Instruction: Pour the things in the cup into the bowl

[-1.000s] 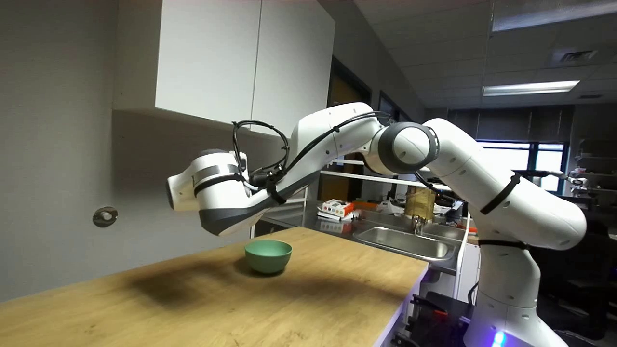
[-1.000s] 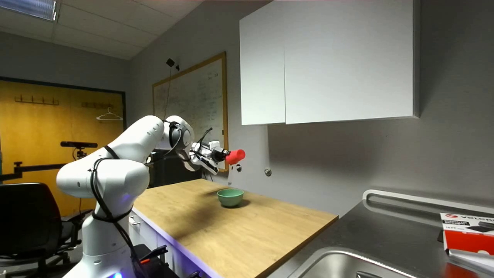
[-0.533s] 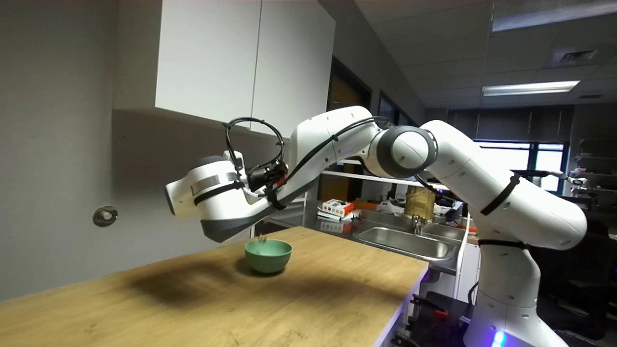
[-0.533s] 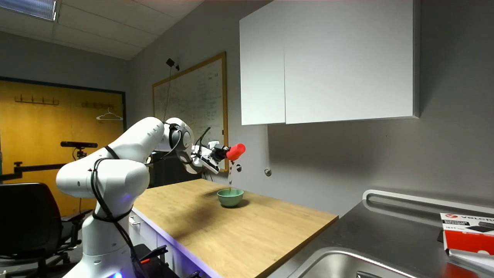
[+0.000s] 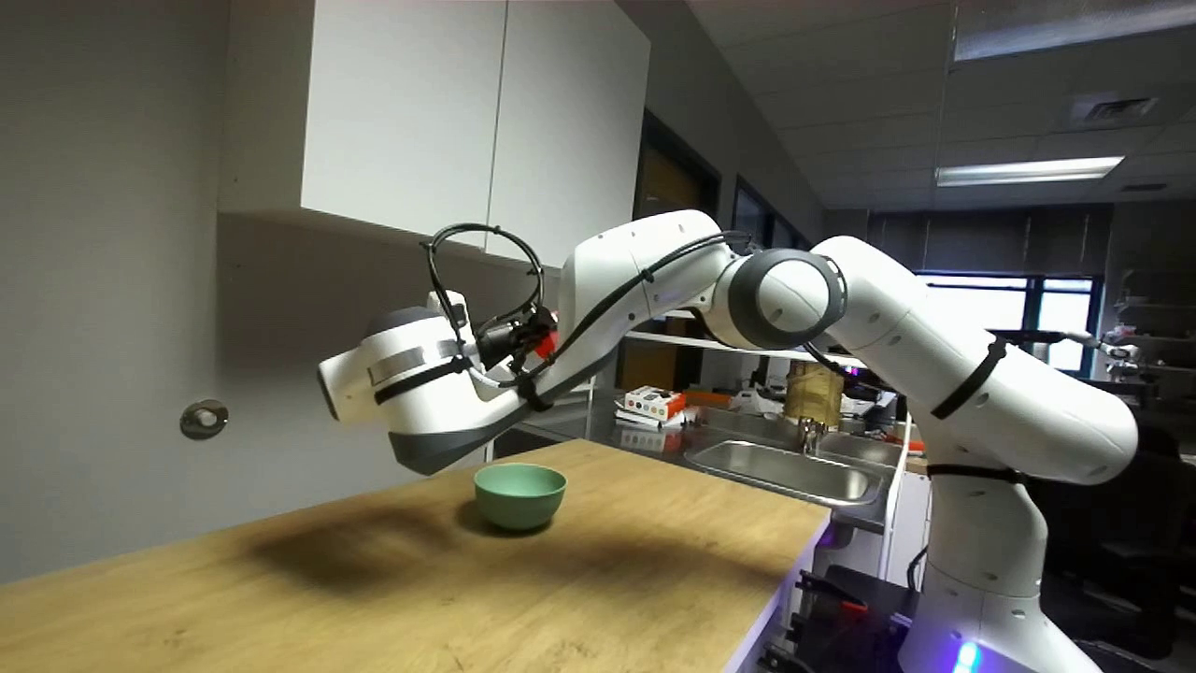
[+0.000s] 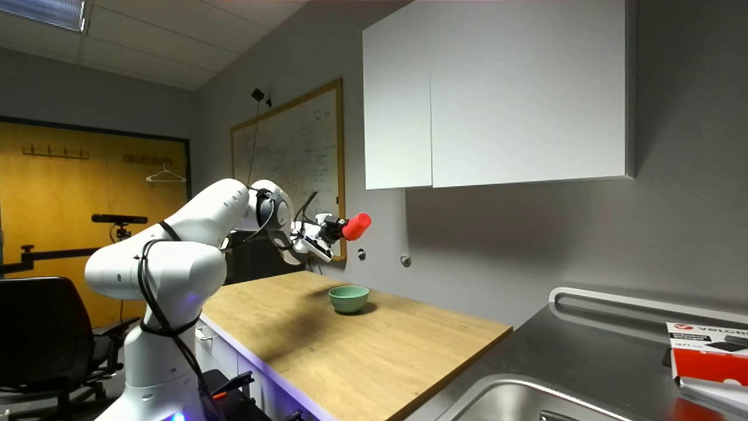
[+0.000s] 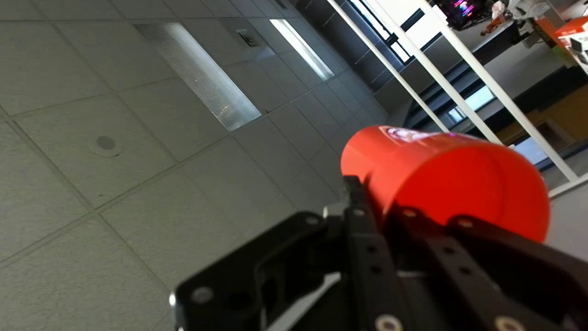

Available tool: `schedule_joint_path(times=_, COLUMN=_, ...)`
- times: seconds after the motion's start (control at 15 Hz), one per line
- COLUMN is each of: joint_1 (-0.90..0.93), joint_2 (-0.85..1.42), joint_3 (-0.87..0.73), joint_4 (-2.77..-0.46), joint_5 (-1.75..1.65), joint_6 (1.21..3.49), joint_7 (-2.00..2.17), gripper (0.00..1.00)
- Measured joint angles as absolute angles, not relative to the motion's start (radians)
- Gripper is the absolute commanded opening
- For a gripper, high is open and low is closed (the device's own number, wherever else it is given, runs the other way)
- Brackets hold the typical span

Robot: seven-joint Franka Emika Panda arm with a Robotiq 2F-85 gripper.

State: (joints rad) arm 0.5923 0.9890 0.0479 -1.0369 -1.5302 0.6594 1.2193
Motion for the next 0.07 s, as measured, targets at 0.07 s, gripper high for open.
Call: schedule_joint_path(times=0.07, joint_1=0.593, joint_2=0.991, joint_3=0.048, joint_4=-1.033, joint_5=-1.534, joint_6=0.658, joint_7=1.211, gripper=0.02)
